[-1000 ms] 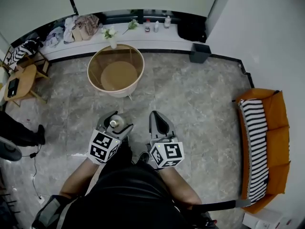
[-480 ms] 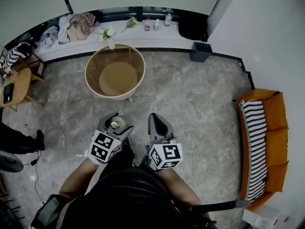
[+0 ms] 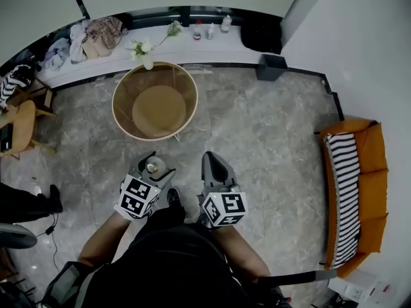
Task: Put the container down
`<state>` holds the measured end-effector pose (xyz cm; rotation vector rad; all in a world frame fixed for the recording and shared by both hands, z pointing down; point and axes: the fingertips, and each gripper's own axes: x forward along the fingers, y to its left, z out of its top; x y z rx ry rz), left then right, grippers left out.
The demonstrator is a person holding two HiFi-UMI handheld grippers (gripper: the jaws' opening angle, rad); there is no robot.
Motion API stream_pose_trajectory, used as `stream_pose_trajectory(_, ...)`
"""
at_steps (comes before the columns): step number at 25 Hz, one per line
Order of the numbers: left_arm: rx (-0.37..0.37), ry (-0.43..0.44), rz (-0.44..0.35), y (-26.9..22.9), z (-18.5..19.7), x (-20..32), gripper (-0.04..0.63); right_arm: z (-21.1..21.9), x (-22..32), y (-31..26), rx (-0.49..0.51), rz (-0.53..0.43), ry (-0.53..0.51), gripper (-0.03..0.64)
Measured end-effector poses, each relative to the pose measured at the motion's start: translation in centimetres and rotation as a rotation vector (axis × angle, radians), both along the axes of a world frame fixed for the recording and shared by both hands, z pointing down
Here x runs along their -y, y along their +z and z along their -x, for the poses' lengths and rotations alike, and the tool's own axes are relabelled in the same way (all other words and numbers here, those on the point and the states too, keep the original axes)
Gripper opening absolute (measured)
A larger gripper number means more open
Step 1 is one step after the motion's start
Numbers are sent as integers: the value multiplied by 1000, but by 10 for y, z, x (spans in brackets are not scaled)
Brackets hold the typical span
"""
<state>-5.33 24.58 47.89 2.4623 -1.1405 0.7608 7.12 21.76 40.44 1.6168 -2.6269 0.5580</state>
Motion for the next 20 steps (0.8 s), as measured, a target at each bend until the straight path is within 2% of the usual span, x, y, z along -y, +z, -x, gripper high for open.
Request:
stream_pose_trajectory(7, -45, 18, -6, -6, 21, 27, 341, 17, 19, -14, -19, -13, 38, 2)
stream_pose_trajectory(14, -77, 32, -44, -18, 28, 48, 341, 27, 28, -27, -43, -34, 53, 2)
stream_pose_trajectory(20, -93, 40, -35, -14, 25, 56, 341, 28, 34, -20, -41, -20, 56, 2)
